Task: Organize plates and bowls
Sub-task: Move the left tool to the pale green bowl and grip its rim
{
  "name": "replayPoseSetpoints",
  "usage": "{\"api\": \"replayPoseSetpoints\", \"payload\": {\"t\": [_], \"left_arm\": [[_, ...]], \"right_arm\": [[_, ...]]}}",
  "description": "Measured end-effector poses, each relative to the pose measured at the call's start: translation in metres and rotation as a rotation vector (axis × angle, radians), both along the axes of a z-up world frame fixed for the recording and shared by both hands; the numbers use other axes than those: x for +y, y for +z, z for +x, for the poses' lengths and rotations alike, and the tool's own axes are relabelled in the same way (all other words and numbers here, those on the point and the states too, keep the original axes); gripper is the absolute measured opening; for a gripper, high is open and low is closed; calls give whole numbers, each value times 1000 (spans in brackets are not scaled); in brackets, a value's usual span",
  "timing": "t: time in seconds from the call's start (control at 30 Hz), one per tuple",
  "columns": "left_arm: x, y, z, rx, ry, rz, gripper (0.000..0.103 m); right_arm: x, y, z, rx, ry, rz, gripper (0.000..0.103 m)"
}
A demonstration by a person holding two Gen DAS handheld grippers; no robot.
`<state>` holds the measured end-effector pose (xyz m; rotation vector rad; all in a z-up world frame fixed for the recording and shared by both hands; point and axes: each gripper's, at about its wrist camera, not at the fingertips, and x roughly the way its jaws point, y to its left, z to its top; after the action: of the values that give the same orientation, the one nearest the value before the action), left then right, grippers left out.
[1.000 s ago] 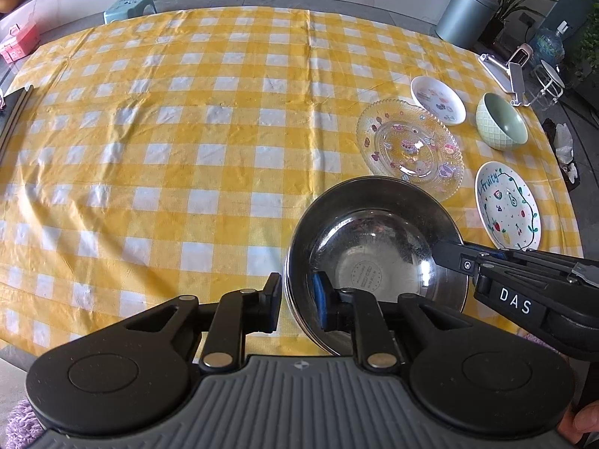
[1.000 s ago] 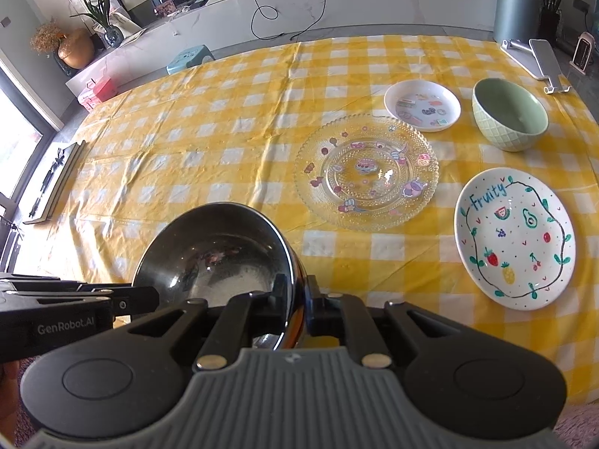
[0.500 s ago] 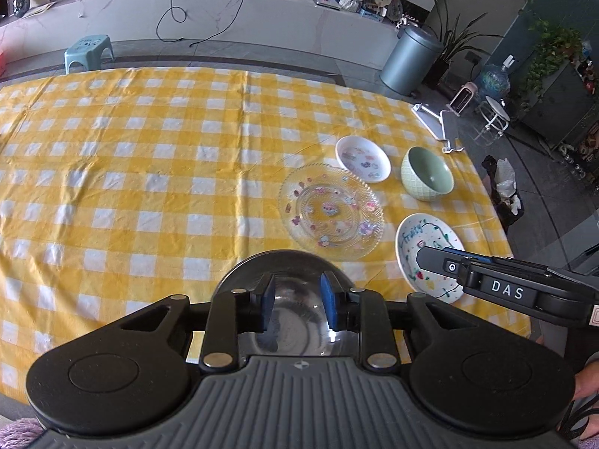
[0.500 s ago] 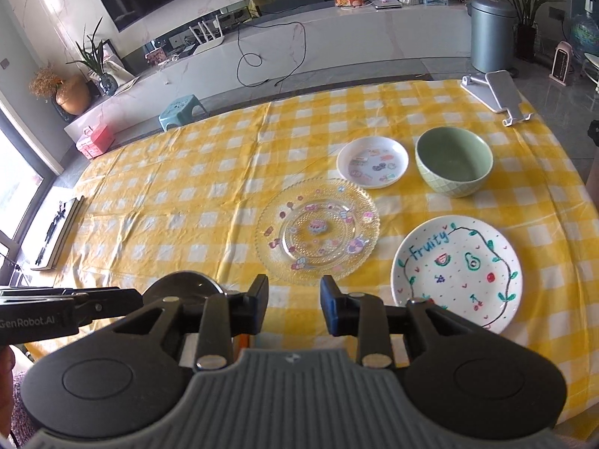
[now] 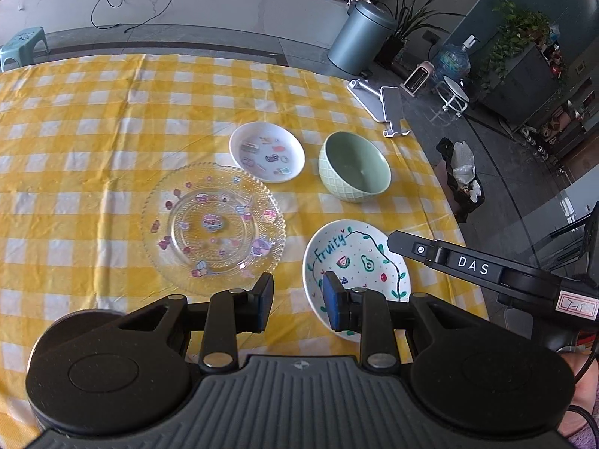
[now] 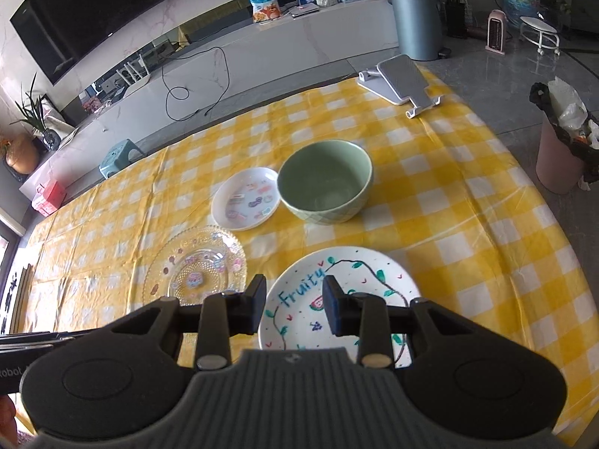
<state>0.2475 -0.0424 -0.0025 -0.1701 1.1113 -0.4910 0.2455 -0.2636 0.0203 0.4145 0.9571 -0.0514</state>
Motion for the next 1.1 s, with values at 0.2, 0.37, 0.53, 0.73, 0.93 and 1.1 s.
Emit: {"api": "replayPoseSetpoints", "payload": {"t": [0.2,0.37,0.53,0.73,0.93,1.1], "left_arm": [[-37,-12,37,22,27,-17,32],[-68,-20,74,1,70,-5,34],[-93,-33,102,-32,91,80,43],[-106,-51,124,-37,114,136,46],[-117,-65,130,-8,111,147,46],[-127,-68,130,-9,91,173,44]], "right_arm": [[-29,-17,28,-3,-87,45,33],[-48,-22,58,-10,-146,43,33],[-64,-27,74,-20,-209,32,33],[-70,-39,93,4,-230,5,33],[-81,-60,100,69,-257,95,33],[-84,-68,99,88,-270,135,27]]}}
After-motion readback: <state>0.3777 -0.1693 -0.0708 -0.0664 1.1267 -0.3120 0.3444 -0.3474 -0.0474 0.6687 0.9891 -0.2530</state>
